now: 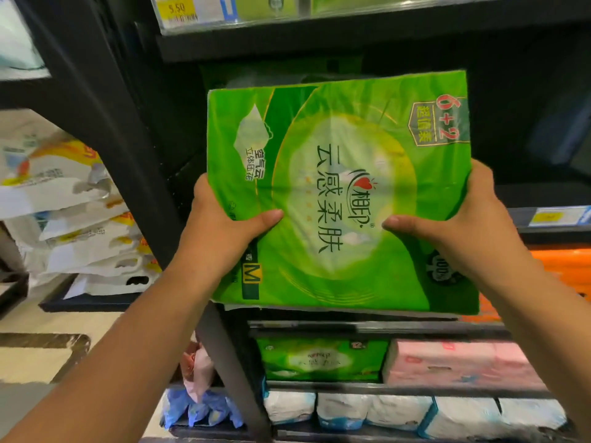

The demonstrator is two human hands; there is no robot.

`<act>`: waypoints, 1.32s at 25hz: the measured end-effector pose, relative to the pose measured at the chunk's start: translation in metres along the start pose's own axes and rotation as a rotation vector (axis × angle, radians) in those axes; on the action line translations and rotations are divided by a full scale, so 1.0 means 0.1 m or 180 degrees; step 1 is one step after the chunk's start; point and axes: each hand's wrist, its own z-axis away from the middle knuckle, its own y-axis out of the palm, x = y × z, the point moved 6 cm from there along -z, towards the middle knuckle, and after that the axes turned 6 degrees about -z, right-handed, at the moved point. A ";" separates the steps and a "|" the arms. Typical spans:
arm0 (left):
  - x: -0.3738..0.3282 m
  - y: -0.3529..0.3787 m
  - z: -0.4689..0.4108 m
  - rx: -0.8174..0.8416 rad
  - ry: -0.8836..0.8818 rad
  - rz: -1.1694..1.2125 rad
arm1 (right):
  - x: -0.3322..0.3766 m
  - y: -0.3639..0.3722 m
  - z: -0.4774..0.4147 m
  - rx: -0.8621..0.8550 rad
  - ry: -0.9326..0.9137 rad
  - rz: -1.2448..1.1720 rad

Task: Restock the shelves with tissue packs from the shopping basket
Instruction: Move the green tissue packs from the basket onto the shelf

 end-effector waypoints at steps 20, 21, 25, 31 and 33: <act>-0.12 0.10 -0.91 -0.0566 -0.0251 0.0179 | -0.03 0.34 -1.17 0.0335 -0.0059 0.0038; -0.11 0.10 -0.94 -0.0554 -0.0240 0.0171 | -0.02 0.35 -1.19 0.0336 -0.0054 0.0050; -0.09 0.12 -1.09 -0.0388 -0.0302 0.0141 | 0.01 0.41 -1.29 0.0383 0.0116 0.0154; -0.07 0.09 -1.24 -0.0379 -0.0227 0.0049 | 0.11 0.48 -1.36 0.0302 0.0199 0.0431; -0.06 0.08 -1.26 -0.0408 -0.0172 0.0069 | 0.13 0.48 -1.35 0.0253 0.0142 0.0438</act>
